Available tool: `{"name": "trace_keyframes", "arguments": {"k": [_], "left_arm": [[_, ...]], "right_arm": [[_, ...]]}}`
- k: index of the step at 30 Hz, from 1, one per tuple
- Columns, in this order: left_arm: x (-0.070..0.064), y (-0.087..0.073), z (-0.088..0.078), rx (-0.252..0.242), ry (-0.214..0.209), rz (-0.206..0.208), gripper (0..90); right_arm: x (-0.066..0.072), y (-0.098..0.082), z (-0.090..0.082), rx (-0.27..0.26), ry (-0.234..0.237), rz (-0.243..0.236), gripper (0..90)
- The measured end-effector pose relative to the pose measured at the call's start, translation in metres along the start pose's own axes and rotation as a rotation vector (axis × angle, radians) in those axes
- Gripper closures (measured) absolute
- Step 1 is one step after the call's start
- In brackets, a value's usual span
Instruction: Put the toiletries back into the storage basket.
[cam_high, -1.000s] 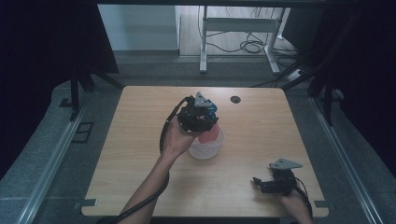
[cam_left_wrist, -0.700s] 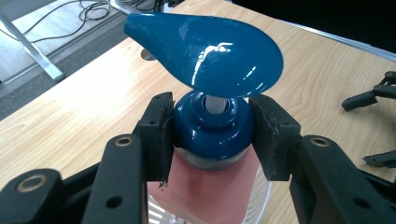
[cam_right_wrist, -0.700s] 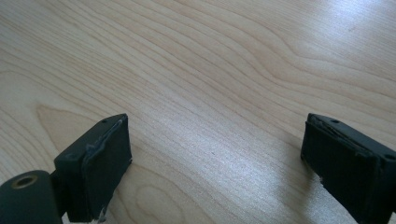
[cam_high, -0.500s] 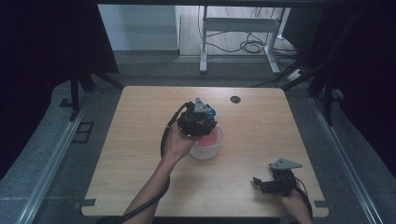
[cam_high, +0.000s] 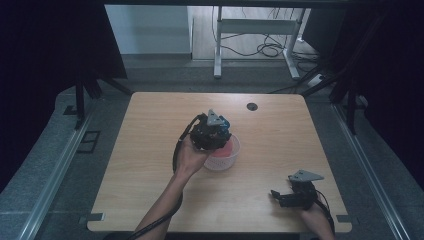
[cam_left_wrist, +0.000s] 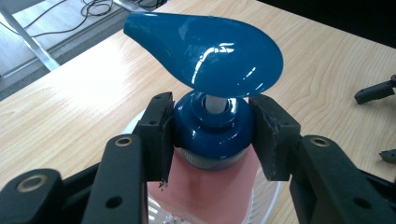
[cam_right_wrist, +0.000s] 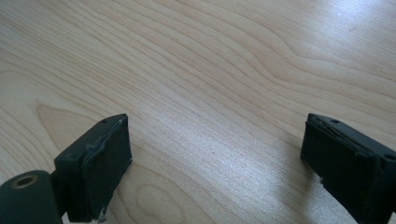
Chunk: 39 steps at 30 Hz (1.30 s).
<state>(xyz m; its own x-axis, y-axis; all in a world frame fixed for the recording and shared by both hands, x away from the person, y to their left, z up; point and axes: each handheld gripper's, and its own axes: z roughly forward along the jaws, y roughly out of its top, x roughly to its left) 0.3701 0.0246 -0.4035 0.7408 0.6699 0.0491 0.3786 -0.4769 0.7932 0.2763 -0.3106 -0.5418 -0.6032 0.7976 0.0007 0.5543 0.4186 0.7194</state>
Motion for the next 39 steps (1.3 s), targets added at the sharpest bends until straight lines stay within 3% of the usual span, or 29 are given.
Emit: {"name": "trace_keyframes", "arguments": {"k": [39], "left_arm": [[-0.003,-0.027,0.02,0.022,0.019,-0.006,52.8]], "right_arm": [[0.0,0.0,0.0,0.0,0.0,-0.001,8.2]]}}
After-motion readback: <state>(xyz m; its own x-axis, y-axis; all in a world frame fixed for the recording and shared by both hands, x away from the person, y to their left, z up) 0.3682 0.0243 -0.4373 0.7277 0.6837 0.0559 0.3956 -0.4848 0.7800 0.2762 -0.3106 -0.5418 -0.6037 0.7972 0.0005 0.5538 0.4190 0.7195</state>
